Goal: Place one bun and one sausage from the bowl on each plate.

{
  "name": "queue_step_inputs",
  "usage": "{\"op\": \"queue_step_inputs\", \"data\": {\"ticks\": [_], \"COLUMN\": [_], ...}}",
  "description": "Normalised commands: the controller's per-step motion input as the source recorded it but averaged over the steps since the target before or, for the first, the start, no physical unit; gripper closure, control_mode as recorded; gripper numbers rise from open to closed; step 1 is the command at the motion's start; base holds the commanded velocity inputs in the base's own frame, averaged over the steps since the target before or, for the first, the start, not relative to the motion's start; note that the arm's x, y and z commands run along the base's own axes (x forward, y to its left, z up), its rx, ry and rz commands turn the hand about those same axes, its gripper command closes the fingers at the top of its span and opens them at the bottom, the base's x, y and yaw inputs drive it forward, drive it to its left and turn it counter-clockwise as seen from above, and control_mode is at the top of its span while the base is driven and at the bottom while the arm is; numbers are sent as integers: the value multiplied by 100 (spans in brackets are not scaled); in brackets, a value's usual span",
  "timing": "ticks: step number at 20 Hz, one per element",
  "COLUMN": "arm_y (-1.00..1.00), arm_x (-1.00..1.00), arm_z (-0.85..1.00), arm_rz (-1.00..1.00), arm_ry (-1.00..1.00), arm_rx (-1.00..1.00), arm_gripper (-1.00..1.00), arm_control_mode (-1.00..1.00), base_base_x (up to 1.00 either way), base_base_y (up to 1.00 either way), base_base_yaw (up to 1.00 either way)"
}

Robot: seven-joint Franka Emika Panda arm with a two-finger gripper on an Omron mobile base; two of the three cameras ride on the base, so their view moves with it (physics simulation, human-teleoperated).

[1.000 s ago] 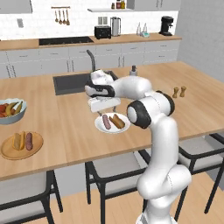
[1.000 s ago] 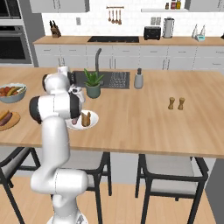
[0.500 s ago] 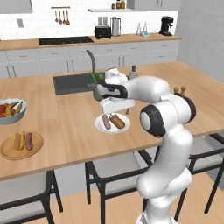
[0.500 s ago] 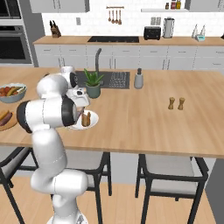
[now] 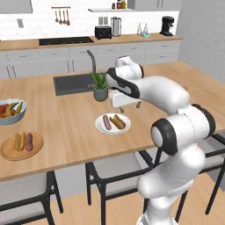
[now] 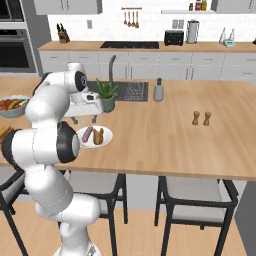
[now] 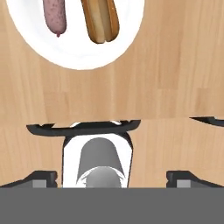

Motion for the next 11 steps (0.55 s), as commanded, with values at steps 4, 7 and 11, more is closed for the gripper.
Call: {"op": "queue_step_inputs", "data": {"ticks": [4, 7, 11], "arm_y": [-34, -53, -19], "arm_x": [-43, -3, 0], "arm_z": [0, 22, 43], "arm_rz": [0, 0, 0], "arm_ry": [0, -4, -12], "arm_rx": [1, 9, 11], "arm_gripper": [-100, -100, -100], "arm_control_mode": [-100, -100, -100], "base_base_x": [0, 0, 0], "base_base_y": [0, 0, 0], "base_base_yaw": [0, 0, 0]}}
